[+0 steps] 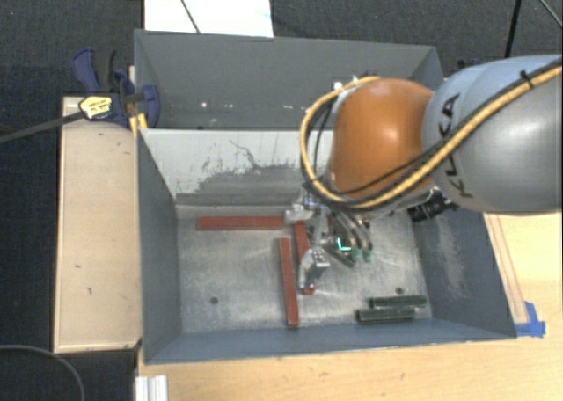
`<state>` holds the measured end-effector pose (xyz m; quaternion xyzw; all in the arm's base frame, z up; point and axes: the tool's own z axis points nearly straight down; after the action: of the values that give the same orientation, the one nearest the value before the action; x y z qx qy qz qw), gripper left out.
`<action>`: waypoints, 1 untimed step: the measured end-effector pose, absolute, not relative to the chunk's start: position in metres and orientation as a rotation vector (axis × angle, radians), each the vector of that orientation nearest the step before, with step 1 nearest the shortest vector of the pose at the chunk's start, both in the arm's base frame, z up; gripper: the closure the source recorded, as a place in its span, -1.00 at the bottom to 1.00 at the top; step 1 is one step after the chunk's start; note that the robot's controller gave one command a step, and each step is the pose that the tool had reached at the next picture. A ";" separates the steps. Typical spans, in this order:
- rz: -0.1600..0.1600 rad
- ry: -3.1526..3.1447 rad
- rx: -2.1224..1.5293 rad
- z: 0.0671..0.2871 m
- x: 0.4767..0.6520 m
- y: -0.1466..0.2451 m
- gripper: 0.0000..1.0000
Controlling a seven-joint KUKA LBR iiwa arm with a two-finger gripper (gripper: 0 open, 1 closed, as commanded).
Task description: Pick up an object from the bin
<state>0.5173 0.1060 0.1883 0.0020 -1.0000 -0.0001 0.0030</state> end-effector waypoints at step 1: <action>-0.002 -3.143 0.001 0.192 0.519 0.106 -1.00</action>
Offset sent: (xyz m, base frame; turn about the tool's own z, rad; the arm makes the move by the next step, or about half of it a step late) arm -0.0286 -0.0159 -0.1140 -0.4199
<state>0.5192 0.1055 0.1923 0.0003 -1.0000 -0.0006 -0.0010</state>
